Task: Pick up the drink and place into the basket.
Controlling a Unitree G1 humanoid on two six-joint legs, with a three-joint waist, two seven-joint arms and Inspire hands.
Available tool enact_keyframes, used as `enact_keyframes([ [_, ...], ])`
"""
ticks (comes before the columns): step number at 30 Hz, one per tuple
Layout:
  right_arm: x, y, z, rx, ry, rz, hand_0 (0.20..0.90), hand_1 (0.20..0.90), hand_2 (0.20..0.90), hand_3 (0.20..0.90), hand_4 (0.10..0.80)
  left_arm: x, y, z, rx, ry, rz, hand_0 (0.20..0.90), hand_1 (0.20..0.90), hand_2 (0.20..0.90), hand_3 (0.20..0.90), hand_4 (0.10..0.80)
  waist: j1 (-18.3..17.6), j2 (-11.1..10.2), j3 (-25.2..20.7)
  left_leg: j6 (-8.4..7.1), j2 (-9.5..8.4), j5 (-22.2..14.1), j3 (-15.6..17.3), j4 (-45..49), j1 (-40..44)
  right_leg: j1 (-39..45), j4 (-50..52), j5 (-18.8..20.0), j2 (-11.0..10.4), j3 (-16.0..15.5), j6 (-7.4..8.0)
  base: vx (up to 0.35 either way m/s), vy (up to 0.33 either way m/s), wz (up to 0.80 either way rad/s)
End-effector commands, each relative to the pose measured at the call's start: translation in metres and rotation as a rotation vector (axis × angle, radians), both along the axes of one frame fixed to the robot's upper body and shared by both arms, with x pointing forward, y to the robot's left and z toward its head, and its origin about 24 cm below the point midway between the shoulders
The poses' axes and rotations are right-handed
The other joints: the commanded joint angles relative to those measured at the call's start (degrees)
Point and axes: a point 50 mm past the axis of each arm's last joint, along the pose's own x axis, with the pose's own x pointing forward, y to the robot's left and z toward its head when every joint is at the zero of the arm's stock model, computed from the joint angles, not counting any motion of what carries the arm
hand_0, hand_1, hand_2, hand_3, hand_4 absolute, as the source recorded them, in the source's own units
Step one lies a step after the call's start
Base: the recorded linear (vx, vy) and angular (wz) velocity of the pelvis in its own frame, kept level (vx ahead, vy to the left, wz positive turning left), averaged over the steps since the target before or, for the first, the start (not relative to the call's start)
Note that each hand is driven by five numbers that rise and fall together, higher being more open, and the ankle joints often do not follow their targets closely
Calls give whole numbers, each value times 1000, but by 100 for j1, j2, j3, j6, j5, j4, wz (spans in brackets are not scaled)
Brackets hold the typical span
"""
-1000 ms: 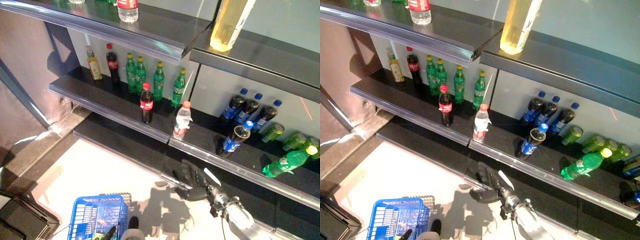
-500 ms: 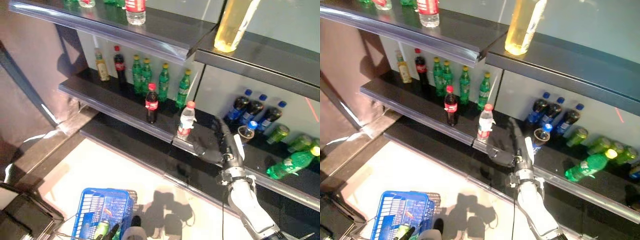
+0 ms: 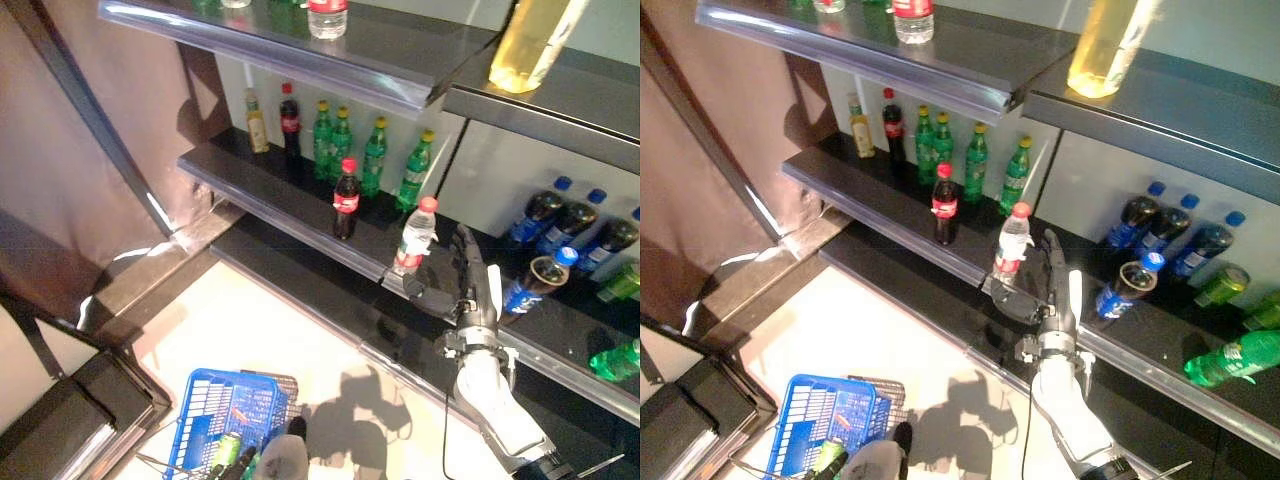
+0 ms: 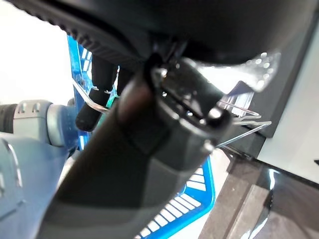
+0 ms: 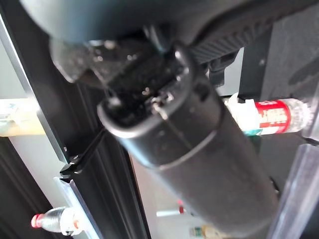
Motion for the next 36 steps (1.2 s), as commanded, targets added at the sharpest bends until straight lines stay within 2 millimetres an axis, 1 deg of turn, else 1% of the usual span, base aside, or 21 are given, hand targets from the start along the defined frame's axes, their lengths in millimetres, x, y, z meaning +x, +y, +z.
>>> enact_keyframes([
  [1, 22, -2, 56, 14, -289, -116, 900, 900, 900, 900, 800, 11, 17, 13, 119, -132, -181, 300, 300, 300, 200, 100, 260, 98, -141, -418, 355, 315, -289, 591, -341, -605, 470, 528, -214, -90, -274, 54, 26, 13],
  [6, 28, -4, 59, 40, -312, -237, 900, 900, 900, 900, 800, 14, 19, 15, 126, -152, -231, 300, 300, 300, 200, 100, 367, 160, 89, -366, 235, 243, -361, 700, -492, -690, 597, 563, -290, -150, -252, 52, 14, 20],
  [9, 29, -5, 60, 52, -318, -265, 900, 900, 900, 900, 800, 14, 19, 16, 128, -157, -238, 300, 300, 300, 200, 100, 382, 165, 120, -357, 215, 222, -368, 713, -524, -707, 599, 575, -305, -161, -242, -3, 0, 3],
  [11, 32, -4, 66, 44, -363, -334, 900, 900, 900, 900, 800, 19, 20, 18, 129, -185, -255, 300, 300, 300, 200, 100, 394, 219, 295, -309, 151, 173, -372, 765, -636, -835, 669, 636, -375, -153, -202, -42, 12, 1],
  [14, 32, -4, 67, 61, -375, -379, 900, 900, 900, 900, 800, 23, 19, 20, 126, -198, -256, 300, 300, 300, 200, 100, 392, 242, 371, -273, 123, 133, -343, 811, -696, -882, 693, 672, -415, -147, -178, -5, 5, -1],
  [18, 32, -6, 65, 74, -374, -451, 900, 900, 900, 900, 800, 26, 17, 21, 121, -219, -274, 300, 300, 300, 200, 100, 385, 264, 445, -230, 114, 69, -293, 836, -733, -938, 727, 704, -460, -156, -152, -1, 0, 1],
  [21, 32, -7, 64, 82, -371, -466, 900, 900, 900, 900, 800, 27, 17, 22, 120, -225, -279, 300, 300, 300, 200, 100, 387, 270, 465, -219, 115, 54, -289, 853, -745, -961, 750, 704, -469, -160, -148, 0, 0, 0],
  [27, 33, -10, 59, 109, -351, -511, 900, 900, 900, 900, 800, 30, 14, 24, 116, -236, -302, 300, 300, 300, 200, 100, 365, 307, 605, -186, 124, 39, -298, 966, -818, -1079, 893, 705, -485, -124, -180, 22, -23, -3],
  [29, 35, -12, 62, 112, -353, -516, 900, 900, 900, 900, 800, 31, 14, 25, 116, -239, -309, 300, 300, 300, 200, 100, 365, 323, 670, -172, 112, 29, -311, 995, -852, -1127, 926, 710, -489, -106, -195, 0, 0, 0],
  [36, 50, -16, 84, 129, -405, -514, 900, 900, 900, 900, 800, 47, 21, 29, 121, -279, -326, 300, 300, 300, 200, 100, 349, 375, 935, -101, 53, -13, -343, 1048, -1003, -1446, 1092, 737, -537, -25, -201, -17, -12, -3],
])
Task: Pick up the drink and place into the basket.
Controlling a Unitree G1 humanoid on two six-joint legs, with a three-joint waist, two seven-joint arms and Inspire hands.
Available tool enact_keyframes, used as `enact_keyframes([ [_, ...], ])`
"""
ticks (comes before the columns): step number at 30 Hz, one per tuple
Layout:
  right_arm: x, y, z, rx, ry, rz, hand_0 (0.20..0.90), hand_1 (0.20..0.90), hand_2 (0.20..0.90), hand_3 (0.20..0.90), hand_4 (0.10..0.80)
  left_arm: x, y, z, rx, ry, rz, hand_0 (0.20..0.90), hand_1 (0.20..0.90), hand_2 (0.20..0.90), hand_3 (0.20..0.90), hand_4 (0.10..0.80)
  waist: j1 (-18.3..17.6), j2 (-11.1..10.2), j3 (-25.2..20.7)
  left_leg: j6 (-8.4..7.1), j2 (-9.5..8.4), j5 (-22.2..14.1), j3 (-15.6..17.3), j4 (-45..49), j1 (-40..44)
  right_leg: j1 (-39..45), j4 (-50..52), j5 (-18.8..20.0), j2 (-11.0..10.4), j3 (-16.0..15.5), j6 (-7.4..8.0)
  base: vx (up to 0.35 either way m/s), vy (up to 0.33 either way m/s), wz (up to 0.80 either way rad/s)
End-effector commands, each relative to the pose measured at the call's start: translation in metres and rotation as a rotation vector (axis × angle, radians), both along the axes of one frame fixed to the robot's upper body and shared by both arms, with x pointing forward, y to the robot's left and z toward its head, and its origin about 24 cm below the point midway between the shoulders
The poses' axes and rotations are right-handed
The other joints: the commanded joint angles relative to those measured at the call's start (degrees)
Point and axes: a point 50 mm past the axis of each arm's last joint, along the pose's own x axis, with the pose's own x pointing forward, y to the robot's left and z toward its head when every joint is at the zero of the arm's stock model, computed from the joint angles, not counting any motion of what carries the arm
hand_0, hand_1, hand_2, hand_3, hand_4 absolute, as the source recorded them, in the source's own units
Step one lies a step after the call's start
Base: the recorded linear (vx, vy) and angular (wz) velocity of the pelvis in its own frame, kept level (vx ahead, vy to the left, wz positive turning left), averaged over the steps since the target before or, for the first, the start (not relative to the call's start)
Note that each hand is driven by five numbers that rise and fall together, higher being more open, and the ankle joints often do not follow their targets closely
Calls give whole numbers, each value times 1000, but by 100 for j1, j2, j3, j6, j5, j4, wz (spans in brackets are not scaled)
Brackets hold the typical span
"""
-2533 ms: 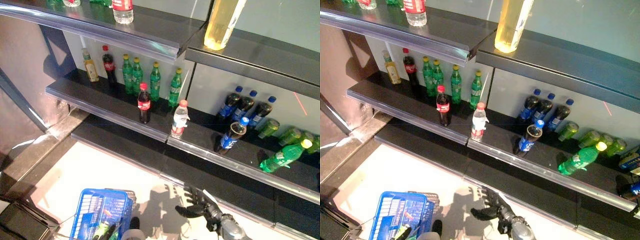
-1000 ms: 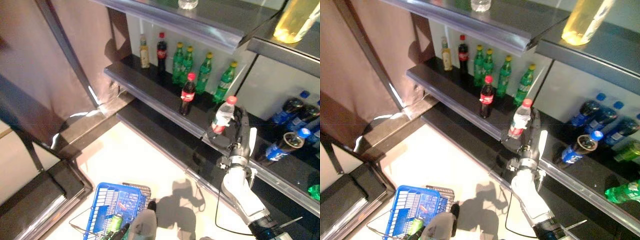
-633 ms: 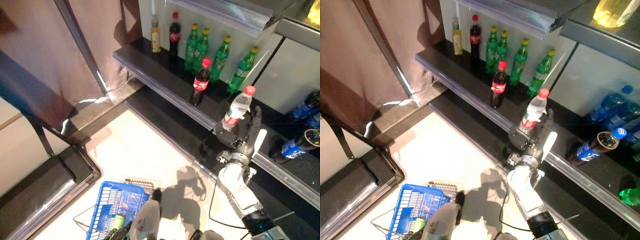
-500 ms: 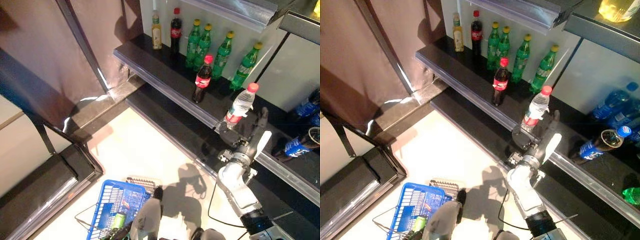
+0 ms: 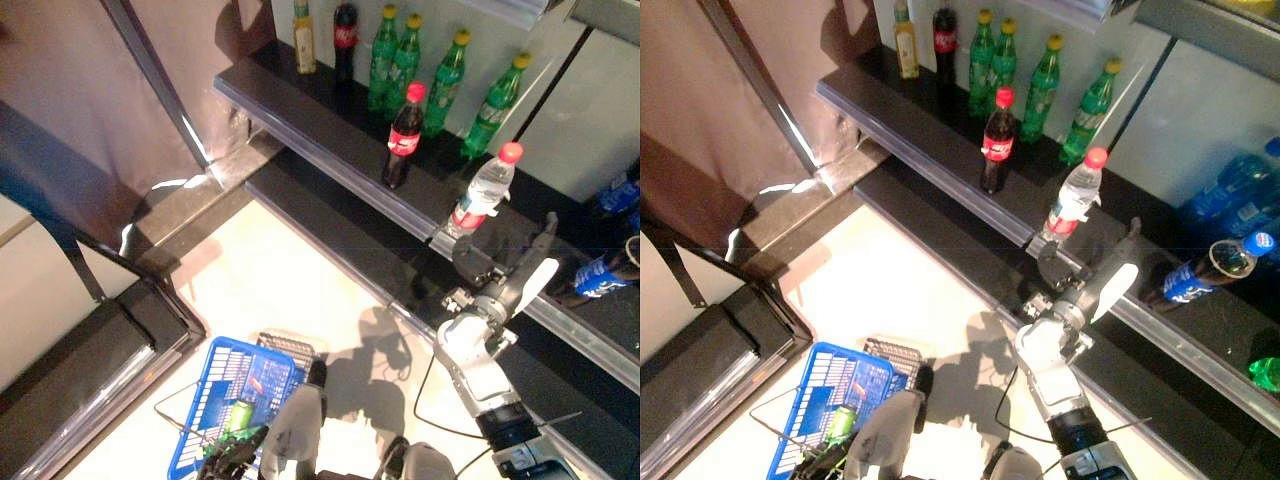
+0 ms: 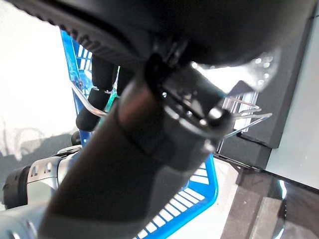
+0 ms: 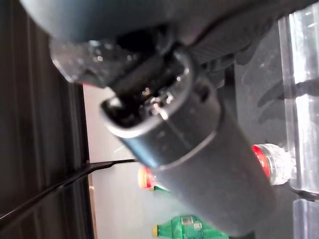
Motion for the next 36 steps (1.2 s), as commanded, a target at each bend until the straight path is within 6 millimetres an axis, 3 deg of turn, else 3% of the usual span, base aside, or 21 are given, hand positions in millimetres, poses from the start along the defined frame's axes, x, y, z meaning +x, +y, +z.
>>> enact_keyframes([
  [1, 12, -5, 58, -47, -251, -25, 900, 900, 900, 900, 800, 10, 20, 19, 89, -158, -118, 300, 300, 300, 200, 100, -20, 9, -60, -143, 142, -75, -242, 525, -214, -291, -482, 1291, -164, -19, -166, 0, 0, 0],
  [5, 23, -3, 81, -65, -307, -10, 900, 900, 900, 900, 800, 25, 23, 24, 85, -200, -118, 300, 300, 300, 200, 100, -32, 38, 99, -96, 107, -78, -237, 522, -319, -515, -425, 1327, -186, 58, -156, -75, 6, 0],
  [9, 37, -5, 122, -71, -412, 13, 900, 900, 900, 900, 800, 54, 22, 36, 77, -292, -118, 300, 300, 300, 200, 100, -20, 70, 331, -27, 81, -67, -205, 426, -512, -898, -404, 1376, -189, 170, -118, -151, 5, -1],
  [16, 44, -3, 159, -84, -491, 47, 900, 900, 900, 900, 800, 77, 21, 45, 76, -333, -101, 300, 300, 300, 200, 100, -7, 58, 336, 65, 54, -74, -160, 394, -908, -1517, -309, 1412, -188, 291, -107, -82, 19, -6],
  [19, 45, -3, 165, -88, -500, 49, 900, 900, 900, 900, 800, 79, 22, 46, 74, -335, -92, 300, 300, 300, 200, 100, -9, 62, 336, 85, 51, -93, -130, 385, -954, -1621, -280, 1397, -187, 324, -110, -43, 38, -4],
  [29, 55, -29, 189, 18, -536, -25, 900, 900, 900, 900, 800, 94, 20, 50, 72, -369, -86, 300, 300, 300, 200, 100, 46, 78, 336, 150, 17, -144, -140, 349, -1266, -2181, -19, 1305, -194, 349, -151, -14, 8, -1],
  [36, 59, -32, 211, 16, -580, 7, 900, 900, 900, 900, 800, 105, 18, 56, 64, -406, -82, 300, 300, 300, 200, 100, 77, 56, 336, 170, -23, -152, -153, 294, -1461, -2492, 74, 1262, -179, 363, -157, -26, 0, -1],
])
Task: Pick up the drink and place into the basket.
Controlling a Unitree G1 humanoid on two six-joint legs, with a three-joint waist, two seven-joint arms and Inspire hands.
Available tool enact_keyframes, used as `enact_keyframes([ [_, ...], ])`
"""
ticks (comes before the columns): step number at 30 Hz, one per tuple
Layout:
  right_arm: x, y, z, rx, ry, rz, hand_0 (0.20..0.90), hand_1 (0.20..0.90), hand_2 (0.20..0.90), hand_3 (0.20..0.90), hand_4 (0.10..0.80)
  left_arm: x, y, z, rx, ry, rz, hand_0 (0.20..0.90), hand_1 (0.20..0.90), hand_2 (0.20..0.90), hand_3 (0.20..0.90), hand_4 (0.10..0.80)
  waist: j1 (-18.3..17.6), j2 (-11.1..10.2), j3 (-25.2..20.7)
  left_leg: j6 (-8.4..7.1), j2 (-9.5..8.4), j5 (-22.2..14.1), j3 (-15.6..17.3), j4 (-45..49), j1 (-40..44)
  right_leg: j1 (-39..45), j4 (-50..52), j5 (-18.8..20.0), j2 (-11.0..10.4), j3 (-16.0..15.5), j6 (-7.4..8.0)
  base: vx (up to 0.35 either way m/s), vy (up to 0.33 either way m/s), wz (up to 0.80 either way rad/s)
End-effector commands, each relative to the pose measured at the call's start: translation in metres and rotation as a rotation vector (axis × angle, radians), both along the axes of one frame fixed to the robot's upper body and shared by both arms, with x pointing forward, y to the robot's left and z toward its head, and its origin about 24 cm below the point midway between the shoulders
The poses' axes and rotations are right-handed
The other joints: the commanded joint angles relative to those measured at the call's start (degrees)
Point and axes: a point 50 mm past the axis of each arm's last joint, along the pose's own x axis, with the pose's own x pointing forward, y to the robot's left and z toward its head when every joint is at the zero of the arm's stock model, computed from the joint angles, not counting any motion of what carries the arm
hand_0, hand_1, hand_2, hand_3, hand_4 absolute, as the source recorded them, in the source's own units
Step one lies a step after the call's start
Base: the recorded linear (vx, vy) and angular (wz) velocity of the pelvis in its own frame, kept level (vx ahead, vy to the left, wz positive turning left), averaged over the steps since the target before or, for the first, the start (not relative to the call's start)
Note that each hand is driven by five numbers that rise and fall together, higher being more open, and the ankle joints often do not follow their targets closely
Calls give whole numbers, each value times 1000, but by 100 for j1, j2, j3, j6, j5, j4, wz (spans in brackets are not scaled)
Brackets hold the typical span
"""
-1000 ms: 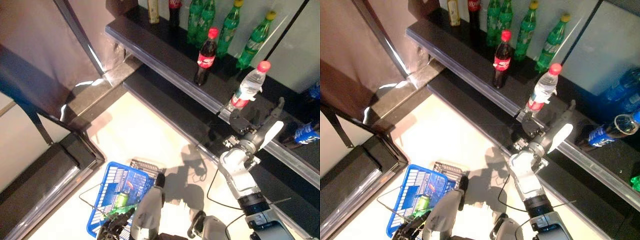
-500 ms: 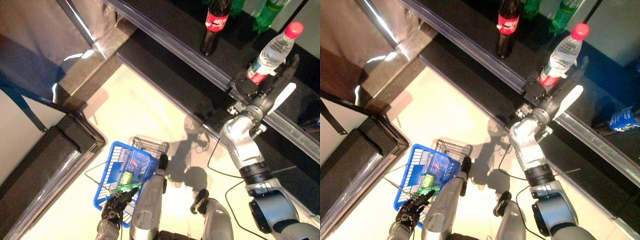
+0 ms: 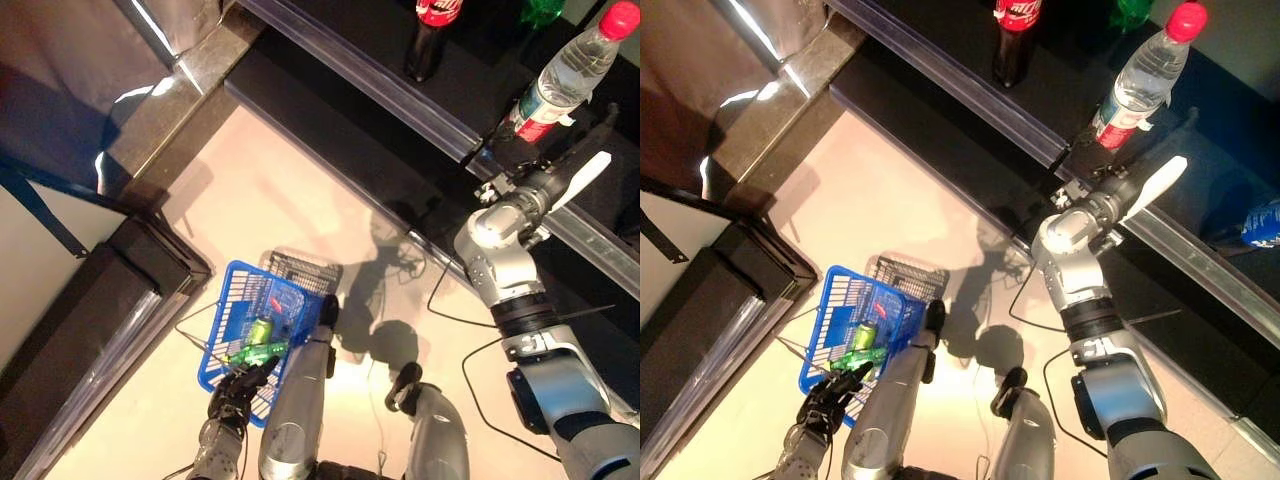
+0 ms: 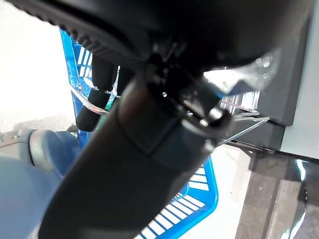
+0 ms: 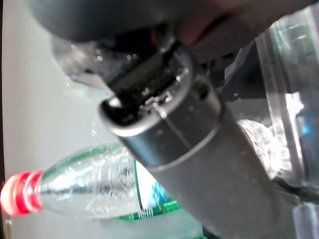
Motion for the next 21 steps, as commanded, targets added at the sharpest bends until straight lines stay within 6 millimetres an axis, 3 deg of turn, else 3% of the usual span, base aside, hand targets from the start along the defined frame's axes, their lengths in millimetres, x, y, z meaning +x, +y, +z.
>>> enact_keyframes([
  [1, -14, -14, 90, -107, -342, -19, 900, 900, 900, 900, 800, 1, 22, 19, 86, -138, 18, 300, 300, 300, 200, 100, 61, 48, -100, -13, -1, -597, -234, 316, 153, -427, -617, 1208, -53, 48, -125, -45, 2, -2],
  [2, -15, -15, 95, -108, -354, -21, 900, 900, 900, 900, 800, 3, 21, 20, 85, -145, 17, 300, 300, 300, 200, 100, 66, 43, -100, -7, -12, -603, -233, 301, 123, -467, -616, 1201, -52, 44, -123, -37, 3, 0],
  [3, -15, -15, 97, -107, -361, -20, 705, 705, 705, 672, 572, 4, 21, 20, 85, -148, 17, 300, 300, 300, 200, 100, 69, 41, -100, -3, -18, -605, -232, 294, 104, -492, -613, 1198, -54, 41, -121, -33, 5, 1],
  [4, -16, -16, 101, -106, -375, -21, 387, 387, 387, 302, 202, 5, 21, 21, 86, -151, 15, 300, 300, 300, 200, 100, 76, 41, -100, 2, -30, -611, -236, 282, 82, -531, -593, 1189, -57, 37, -119, -19, 3, 4],
  [5, -17, -17, 102, -107, -380, -21, 300, 300, 300, 200, 100, 5, 21, 21, 86, -152, 16, 300, 300, 300, 200, 100, 80, 39, -100, 5, -35, -617, -240, 289, 60, -557, -575, 1181, -64, 33, -120, -11, 6, 5],
  [14, -15, -17, 124, -138, -417, 79, 300, 300, 300, 200, 100, 10, 23, 25, 82, -168, 26, 300, 300, 300, 200, 100, 125, -3, -100, 23, -61, -648, -256, 288, -125, -776, -502, 1138, -68, 14, -126, 7, -1, 0],
  [15, -14, -12, 126, -154, -412, 100, 300, 300, 300, 200, 100, 8, 22, 24, 79, -162, 28, 300, 300, 300, 200, 100, 131, -15, -100, -7, -90, -795, -279, 282, 7, -682, -465, 996, -58, 83, -67, 0, 0, 0],
  [18, -14, -9, 134, -175, -424, 114, 300, 300, 300, 200, 100, 10, 22, 25, 74, -174, 30, 300, 300, 300, 200, 100, 157, 5, -100, 31, -97, -642, -257, 213, -98, -785, -519, 1124, -60, 4, -128, -10, 18, 0],
  [21, -14, -10, 137, -194, -417, 106, 300, 300, 300, 200, 100, 7, 21, 23, 73, -170, 26, 300, 300, 300, 200, 100, 173, 2, -100, -3, -130, -790, -263, 210, 21, -703, -449, 963, -87, 52, -65, 42, 6, 0],
])
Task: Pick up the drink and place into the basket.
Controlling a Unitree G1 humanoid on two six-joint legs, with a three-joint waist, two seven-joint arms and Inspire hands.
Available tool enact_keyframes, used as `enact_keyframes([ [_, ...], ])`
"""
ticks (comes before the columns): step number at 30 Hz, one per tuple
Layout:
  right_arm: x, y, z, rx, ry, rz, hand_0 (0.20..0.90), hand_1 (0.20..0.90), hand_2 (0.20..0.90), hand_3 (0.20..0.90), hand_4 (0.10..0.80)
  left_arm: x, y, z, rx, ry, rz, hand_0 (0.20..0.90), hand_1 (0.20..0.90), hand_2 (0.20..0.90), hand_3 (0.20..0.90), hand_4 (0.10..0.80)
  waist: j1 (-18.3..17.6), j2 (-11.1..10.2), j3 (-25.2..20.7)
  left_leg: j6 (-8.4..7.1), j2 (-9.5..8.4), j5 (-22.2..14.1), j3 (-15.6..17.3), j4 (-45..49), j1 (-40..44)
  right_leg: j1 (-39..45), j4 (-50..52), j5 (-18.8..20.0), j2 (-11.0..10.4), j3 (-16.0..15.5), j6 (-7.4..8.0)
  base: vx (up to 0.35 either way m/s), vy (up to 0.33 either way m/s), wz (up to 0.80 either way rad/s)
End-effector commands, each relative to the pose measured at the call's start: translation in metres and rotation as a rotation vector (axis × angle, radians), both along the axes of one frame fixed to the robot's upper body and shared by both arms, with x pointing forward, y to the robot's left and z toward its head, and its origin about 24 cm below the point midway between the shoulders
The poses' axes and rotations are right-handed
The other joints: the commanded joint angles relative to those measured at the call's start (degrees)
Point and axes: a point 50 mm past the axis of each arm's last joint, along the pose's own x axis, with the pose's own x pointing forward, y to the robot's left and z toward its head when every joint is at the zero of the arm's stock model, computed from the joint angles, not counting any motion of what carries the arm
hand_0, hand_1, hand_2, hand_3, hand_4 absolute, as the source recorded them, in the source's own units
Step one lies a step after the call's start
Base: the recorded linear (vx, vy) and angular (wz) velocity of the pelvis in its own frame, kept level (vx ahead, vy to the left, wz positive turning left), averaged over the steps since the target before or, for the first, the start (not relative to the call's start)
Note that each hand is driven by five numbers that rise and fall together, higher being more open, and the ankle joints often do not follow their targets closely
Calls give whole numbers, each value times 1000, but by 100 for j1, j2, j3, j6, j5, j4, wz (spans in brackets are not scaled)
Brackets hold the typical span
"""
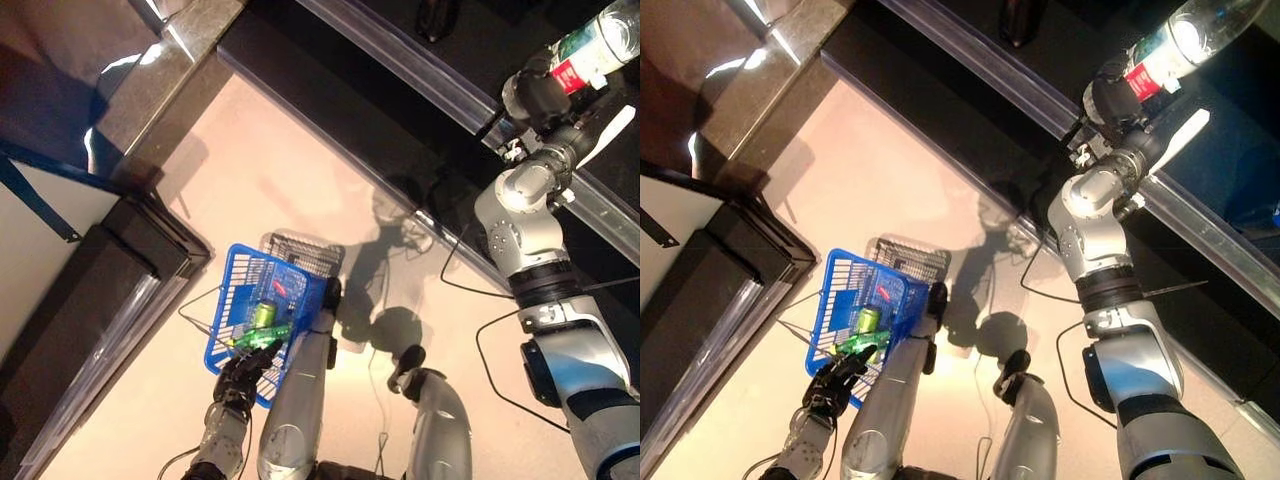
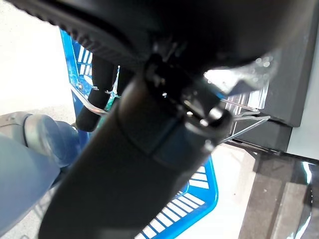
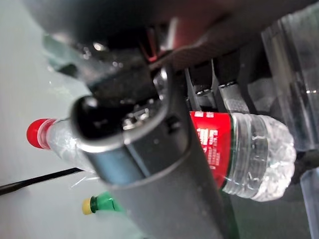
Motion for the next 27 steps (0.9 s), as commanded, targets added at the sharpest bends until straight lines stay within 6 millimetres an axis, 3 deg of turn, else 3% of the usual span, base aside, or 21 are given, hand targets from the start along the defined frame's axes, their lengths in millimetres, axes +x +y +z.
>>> enact_keyframes([
  [1, -26, -4, 95, -181, -334, -19, 300, 300, 300, 200, 100, -10, 27, 13, 101, -107, 30, 300, 300, 300, 200, 100, 172, 42, -107, -56, -63, -1163, -234, 550, 405, -63, -684, 906, -70, 17, -41, -13, 3, 3],
  [8, -26, -20, 99, -154, -358, -55, 300, 300, 300, 200, 100, -11, 34, 14, 111, -109, 33, 300, 300, 300, 200, 100, 212, 2, -107, -59, -48, -1193, -239, 548, 427, -45, -642, 875, -81, -30, -23, -22, -8, 3],
  [14, -36, -12, 105, -190, -448, -7, 300, 300, 300, 200, 100, -7, 36, 21, 121, -178, 49, 300, 300, 300, 200, 100, 180, -21, -107, -78, -31, -1205, -226, 552, 513, 41, -619, 832, -62, -72, -45, -50, -15, 0],
  [19, -53, 14, 110, -266, -545, 95, 300, 300, 300, 200, 100, 7, 37, 39, 136, -310, 77, 300, 300, 300, 200, 100, 90, 1, -107, -92, -36, -1239, -219, 615, 661, 152, -522, 741, -48, -78, -103, -67, 23, 0],
  [20, -56, 16, 110, -275, -556, 102, 300, 300, 300, 200, 100, 9, 37, 42, 133, -325, 81, 300, 300, 300, 200, 100, 86, 20, -107, -58, -26, -1107, -190, 600, 587, 89, -554, 864, -50, -145, -167, -33, 24, 2],
  [21, -58, 18, 109, -285, -562, 117, 300, 300, 300, 200, 100, 9, 38, 43, 131, -338, 87, 300, 300, 300, 200, 100, 64, 13, -107, -93, -41, -1253, -209, 632, 707, 176, -493, 723, -53, -72, -113, -117, 52, -1],
  [22, -64, 24, 108, -307, -584, 151, 300, 300, 300, 200, 100, 12, 39, 49, 134, -379, 93, 300, 300, 300, 200, 100, 36, 41, -107, -67, -19, -1122, -168, 627, 698, 179, -513, 827, -57, -148, -193, -65, 47, -1],
  [27, -81, 49, 85, -381, -609, 352, 300, 300, 300, 200, 100, 22, 41, 72, 149, -524, 87, 300, 300, 300, 200, 100, -124, 34, -107, -138, 21, -1153, -77, 647, 1268, 728, -477, 696, -35, -137, -295, -29, 48, -4],
])
